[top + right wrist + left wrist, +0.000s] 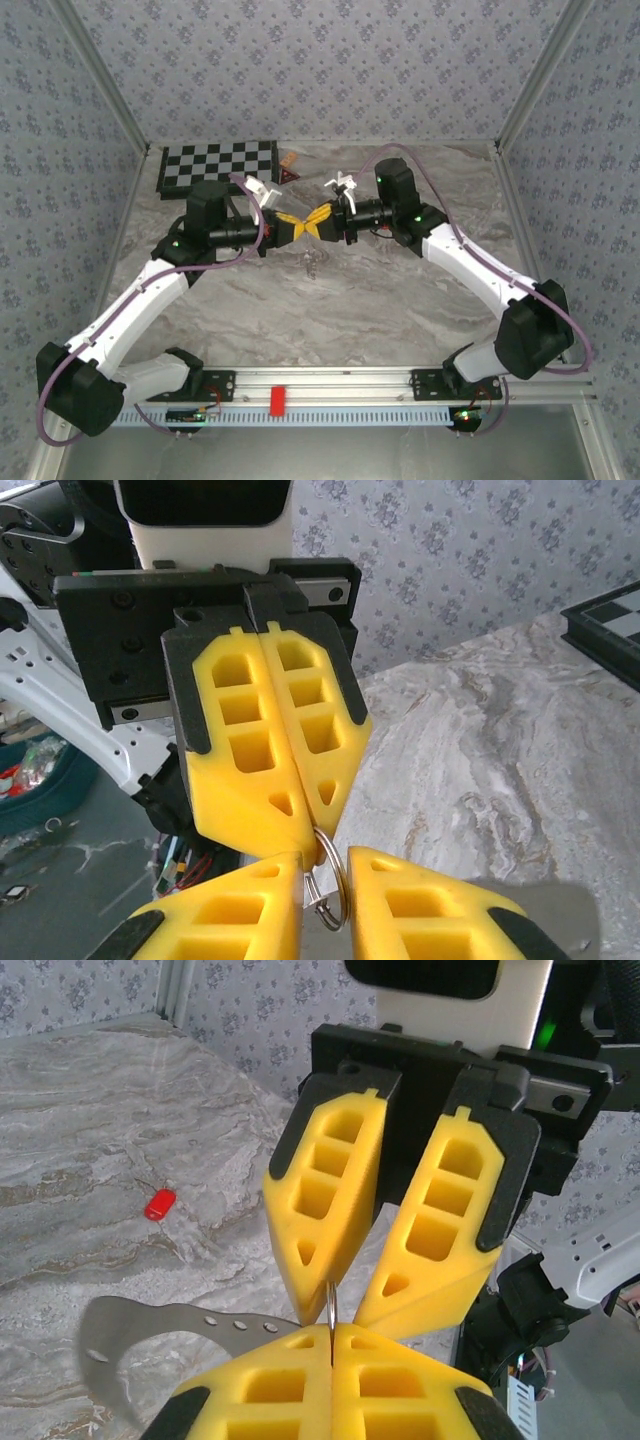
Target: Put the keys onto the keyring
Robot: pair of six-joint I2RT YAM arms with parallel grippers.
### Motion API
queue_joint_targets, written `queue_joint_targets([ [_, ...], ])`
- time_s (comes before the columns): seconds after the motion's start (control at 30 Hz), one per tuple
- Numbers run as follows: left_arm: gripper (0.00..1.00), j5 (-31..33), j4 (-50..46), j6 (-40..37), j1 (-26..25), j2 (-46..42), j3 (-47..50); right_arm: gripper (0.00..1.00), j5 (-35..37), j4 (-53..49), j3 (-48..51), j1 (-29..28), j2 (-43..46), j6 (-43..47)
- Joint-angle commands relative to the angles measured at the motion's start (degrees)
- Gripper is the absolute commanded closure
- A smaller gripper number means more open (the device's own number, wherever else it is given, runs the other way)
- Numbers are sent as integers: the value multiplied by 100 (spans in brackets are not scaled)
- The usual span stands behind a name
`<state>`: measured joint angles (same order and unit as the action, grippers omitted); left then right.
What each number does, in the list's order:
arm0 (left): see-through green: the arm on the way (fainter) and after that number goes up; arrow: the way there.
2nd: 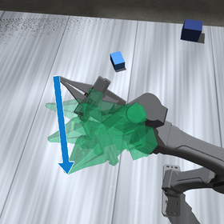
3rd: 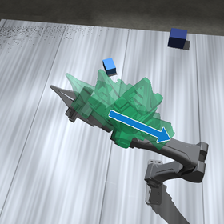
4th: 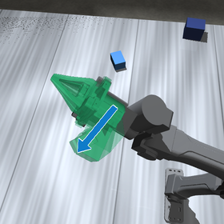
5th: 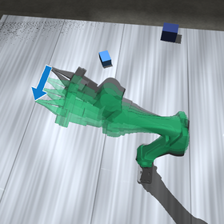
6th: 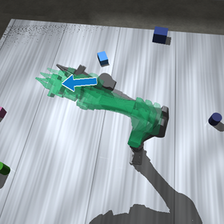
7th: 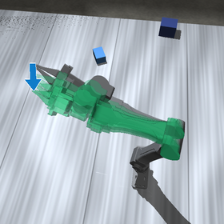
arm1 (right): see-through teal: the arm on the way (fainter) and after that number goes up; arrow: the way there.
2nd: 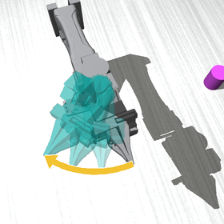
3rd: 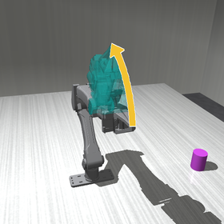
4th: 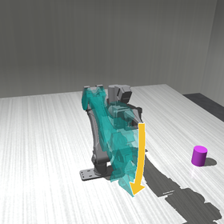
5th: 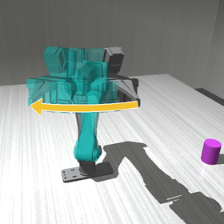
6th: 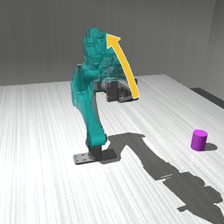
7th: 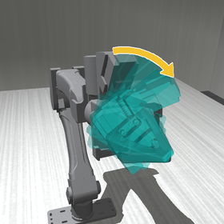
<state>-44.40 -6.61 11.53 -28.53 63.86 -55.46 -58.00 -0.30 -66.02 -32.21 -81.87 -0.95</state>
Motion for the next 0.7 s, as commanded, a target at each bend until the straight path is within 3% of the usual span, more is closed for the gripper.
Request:
queue_joint_targets([
  [0.0, 100, -214, 99, -120, -32, -84, -296, 82, -237, -168, -183, -51, -60, 98],
  [0.07, 100, -207, 99, -116, -39, -84, -288, 86, -264, -161, -183, -68, -68, 106],
  [0.13, 100, -216, 99, -116, -39, -67, -293, 100, -366, -154, -183, -88, -80, 131],
  [0.27, 100, -155, 138, -69, -38, -74, -288, 100, -334, -81, -180, -85, -58, 74],
  [0.33, 93, -34, 229, 39, -39, -98, -281, 100, -212, 291, -65, -61, -25, -186],
  [0.43, 79, 273, 497, 298, -38, -215, -207, 100, -3, 1617, 390, 24, 48, -1000],
  [0.67, 79, 1002, 1795, 1222, -27, -815, 342, 100, 640, 5211, 1306, 197, -111, -3089],
])
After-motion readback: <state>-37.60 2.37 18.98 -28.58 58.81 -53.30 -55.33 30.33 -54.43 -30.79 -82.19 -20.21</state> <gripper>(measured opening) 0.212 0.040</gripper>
